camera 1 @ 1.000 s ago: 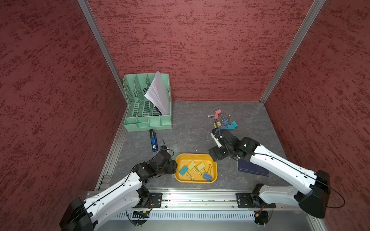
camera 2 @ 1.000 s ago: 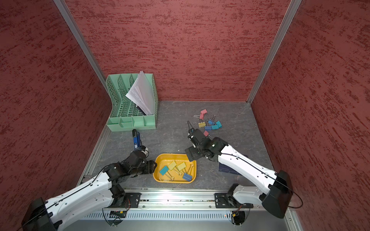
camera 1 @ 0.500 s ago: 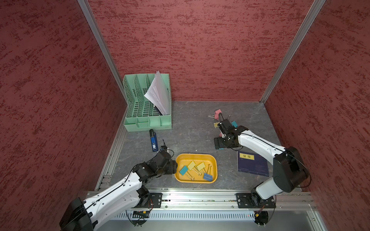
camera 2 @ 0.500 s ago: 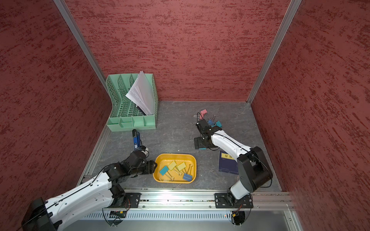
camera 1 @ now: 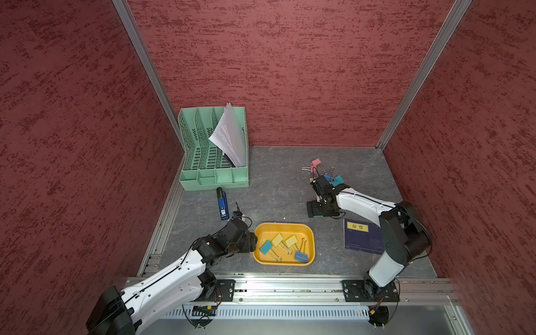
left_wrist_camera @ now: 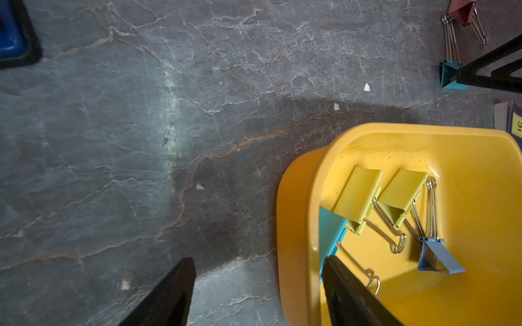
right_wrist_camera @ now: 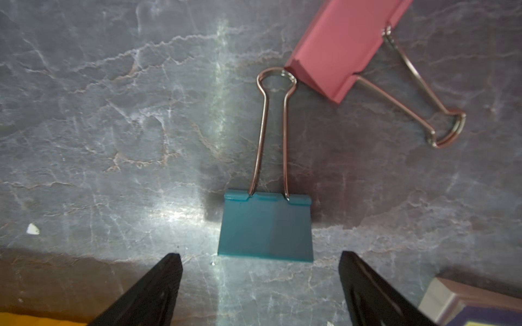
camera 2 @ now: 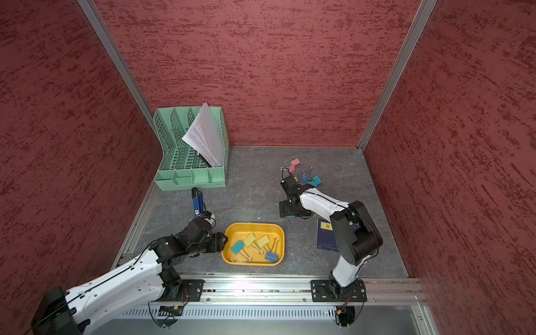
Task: Put the binder clips in the storage box
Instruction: Pick up the binder clip at the center of the board.
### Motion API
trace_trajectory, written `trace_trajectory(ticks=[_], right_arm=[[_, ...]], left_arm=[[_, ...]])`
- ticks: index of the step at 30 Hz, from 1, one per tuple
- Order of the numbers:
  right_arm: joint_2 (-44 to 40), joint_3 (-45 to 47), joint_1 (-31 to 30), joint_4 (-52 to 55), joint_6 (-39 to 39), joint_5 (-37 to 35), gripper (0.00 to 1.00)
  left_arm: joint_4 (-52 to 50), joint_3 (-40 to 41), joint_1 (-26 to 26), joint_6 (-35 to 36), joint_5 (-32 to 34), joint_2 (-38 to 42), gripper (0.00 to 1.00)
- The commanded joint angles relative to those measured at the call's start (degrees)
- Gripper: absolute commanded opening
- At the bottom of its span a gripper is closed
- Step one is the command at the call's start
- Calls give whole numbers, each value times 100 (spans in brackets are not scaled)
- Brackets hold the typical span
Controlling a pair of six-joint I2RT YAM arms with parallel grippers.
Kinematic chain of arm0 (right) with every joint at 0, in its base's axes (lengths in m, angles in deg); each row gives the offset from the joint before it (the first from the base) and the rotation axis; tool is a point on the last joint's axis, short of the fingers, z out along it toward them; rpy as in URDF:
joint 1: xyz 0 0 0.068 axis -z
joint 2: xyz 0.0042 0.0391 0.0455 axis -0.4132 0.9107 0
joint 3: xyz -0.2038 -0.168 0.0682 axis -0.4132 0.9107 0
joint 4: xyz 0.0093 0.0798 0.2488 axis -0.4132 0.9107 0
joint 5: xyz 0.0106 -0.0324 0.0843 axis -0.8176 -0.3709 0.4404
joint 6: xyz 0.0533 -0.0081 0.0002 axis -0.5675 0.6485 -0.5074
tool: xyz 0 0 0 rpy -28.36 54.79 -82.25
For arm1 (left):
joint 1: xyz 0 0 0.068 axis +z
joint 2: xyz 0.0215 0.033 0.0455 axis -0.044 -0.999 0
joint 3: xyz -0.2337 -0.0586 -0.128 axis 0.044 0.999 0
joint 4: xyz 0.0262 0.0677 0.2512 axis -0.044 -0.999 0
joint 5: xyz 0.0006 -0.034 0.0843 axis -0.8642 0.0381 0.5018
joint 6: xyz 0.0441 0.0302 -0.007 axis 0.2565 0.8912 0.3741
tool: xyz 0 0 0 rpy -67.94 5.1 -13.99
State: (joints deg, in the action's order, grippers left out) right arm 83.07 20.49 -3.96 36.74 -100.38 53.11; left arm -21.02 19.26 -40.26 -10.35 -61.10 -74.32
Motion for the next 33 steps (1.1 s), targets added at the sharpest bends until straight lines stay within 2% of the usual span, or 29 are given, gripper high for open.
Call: trace_trajectory(ticks=[1,4,13,19,27,33], right_arm=[[76,98,-38,-184,-79,-132,91],[160,102,-38,-201,-76,-129,85],[329,108,-38,-213,-123,-163,59],[82,68,-36,-97,-190,-486,50],[-685,-180,-277,424,-334,-717,47],[-1723,-345,-1328,1084,-1066,-887,47]], left_arm=[[84,51,-23,75,-10,22,75],[89,43,-24,79,-2,16,75],[86,37,-19,77,3,8,75],[85,45,-23,78,-8,11,75],[93,46,-18,87,-5,12,75],[90,46,-20,87,-19,19,75]])
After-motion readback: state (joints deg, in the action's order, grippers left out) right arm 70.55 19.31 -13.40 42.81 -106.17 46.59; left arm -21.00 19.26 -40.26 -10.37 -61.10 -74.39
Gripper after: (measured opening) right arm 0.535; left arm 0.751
